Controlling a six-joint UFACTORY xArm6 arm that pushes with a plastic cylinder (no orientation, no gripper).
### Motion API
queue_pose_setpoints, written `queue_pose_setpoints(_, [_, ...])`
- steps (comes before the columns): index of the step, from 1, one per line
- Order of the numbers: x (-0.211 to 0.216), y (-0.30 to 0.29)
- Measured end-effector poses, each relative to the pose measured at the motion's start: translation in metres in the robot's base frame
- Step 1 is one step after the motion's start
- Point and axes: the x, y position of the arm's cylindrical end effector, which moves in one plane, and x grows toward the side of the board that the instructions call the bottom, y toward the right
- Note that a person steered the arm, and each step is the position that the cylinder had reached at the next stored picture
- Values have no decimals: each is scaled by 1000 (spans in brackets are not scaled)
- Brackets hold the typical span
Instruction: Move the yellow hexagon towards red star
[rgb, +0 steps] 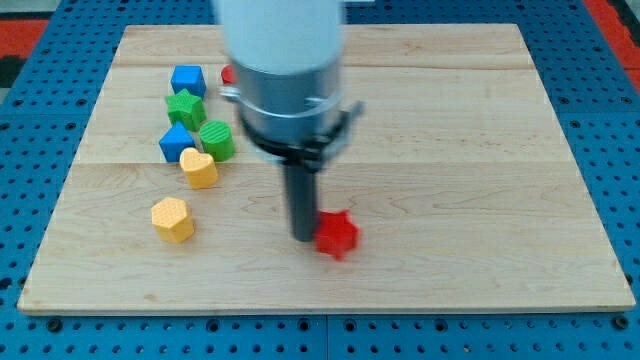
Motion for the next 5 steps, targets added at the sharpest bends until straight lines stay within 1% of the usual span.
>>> queue_pose_setpoints(1, [12, 69])
queue_pose_setpoints(2, [13, 108])
queue_pose_setpoints(3, [34, 45])
queue_pose_setpoints(4, [60, -34])
queue_pose_setpoints(5, [60, -143])
